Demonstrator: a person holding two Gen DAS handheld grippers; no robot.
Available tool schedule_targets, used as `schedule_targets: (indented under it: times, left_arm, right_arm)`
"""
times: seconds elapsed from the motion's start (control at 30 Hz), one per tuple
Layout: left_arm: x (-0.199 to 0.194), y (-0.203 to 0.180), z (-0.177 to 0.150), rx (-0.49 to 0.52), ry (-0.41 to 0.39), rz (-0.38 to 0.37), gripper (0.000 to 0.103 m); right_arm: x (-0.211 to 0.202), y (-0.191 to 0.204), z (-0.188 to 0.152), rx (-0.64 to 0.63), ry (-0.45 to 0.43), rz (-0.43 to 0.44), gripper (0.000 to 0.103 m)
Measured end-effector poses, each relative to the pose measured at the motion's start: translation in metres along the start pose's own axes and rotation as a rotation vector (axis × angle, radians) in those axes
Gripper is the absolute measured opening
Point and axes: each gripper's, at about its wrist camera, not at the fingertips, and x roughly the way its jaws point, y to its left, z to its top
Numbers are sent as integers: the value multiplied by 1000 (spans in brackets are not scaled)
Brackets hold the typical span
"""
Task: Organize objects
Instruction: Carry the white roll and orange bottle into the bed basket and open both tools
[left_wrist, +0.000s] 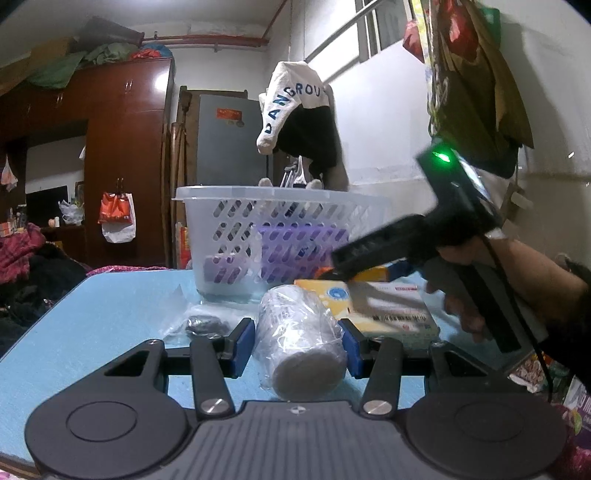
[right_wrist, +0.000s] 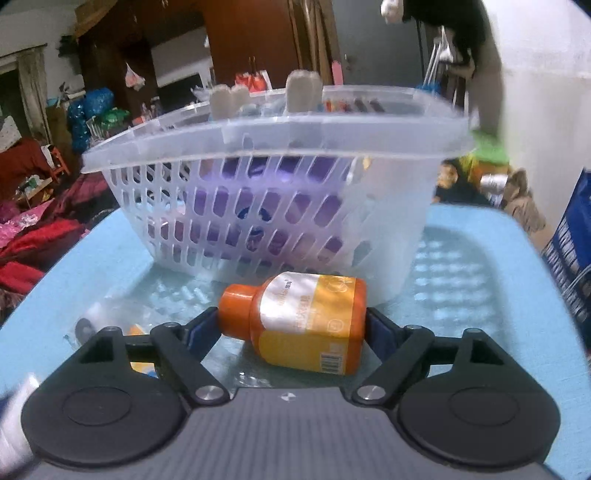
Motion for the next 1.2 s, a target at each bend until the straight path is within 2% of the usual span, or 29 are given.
schedule_targets:
  times: [0.2,0.3,0.37,0.43,0.5,0.6,0.7,0.8,1.03,1.2]
  left_arm:
    - [-5,11,26,-19,-63,5,53]
    - [-7,19,55,-19,-111,2,53]
    - [-2,23,85,-13,-135,9,53]
    - [15,27,120,-14,-137,11,53]
    - [45,32,154,-13,-91,11,53]
    - [108,38,189,-13,62,21,53]
    - [163,48,199,-30,203,40,53]
    - [194,55,195,-46,282,45,53]
    - [213,68,184,-67,343,26,53]
    - [218,70,175,-64,360,37,53]
  right_arm:
    - [-59,-11,-8,-29,-170,-25,85]
    - [-97,-6,-1,-42,-286,-1,85]
    - [-113,1,18,-63,-361,5,85]
    - [-112,9,46,-81,-390,0,85]
    - [-97,20,72,-100,-367,-20,85]
    - [-60,30,100,-67,-244,-15,85]
    - [-30,28,107,-48,-153,-17,85]
    - [-15,26,107,-39,-101,-26,85]
    - [-7,25,94,-45,-35,55,85]
    - [-3,25,95,-45,-15,73,86]
